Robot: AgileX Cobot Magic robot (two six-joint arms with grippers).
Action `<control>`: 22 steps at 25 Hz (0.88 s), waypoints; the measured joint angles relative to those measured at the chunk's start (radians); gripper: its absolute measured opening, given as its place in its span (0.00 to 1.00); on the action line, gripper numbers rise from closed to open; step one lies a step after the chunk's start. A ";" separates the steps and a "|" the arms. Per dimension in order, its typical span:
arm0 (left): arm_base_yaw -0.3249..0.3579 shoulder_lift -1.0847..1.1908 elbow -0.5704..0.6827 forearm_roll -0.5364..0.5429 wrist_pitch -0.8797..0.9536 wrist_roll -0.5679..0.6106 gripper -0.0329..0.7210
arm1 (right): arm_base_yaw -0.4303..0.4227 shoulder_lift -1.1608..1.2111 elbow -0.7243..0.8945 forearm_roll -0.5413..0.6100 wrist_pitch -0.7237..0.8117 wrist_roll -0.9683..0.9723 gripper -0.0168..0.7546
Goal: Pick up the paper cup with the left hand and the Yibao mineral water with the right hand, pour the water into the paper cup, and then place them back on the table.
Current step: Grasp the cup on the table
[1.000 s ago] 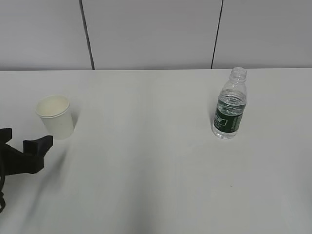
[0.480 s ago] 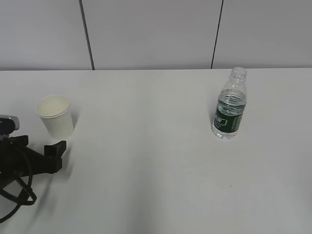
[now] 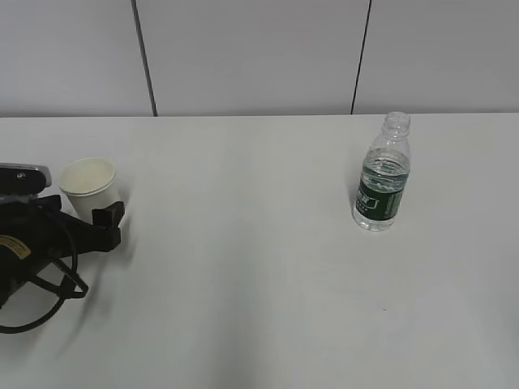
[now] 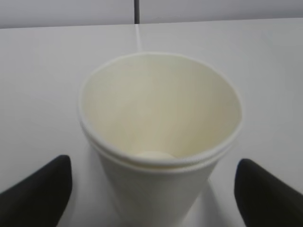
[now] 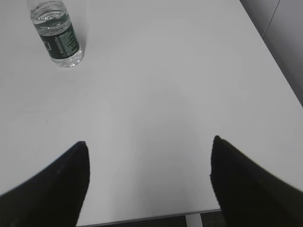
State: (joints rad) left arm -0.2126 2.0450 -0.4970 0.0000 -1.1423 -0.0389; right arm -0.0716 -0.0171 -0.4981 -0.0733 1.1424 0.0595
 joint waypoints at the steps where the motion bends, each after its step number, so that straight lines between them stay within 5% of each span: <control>1: 0.000 0.011 -0.009 -0.006 0.000 0.000 0.88 | 0.000 0.000 0.000 0.000 0.000 0.000 0.78; 22: 0.000 0.050 -0.111 -0.034 0.002 0.000 0.88 | 0.000 0.000 0.000 0.000 0.000 0.000 0.78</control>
State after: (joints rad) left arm -0.2126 2.0950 -0.6082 -0.0344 -1.1407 -0.0389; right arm -0.0716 -0.0171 -0.4981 -0.0733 1.1424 0.0595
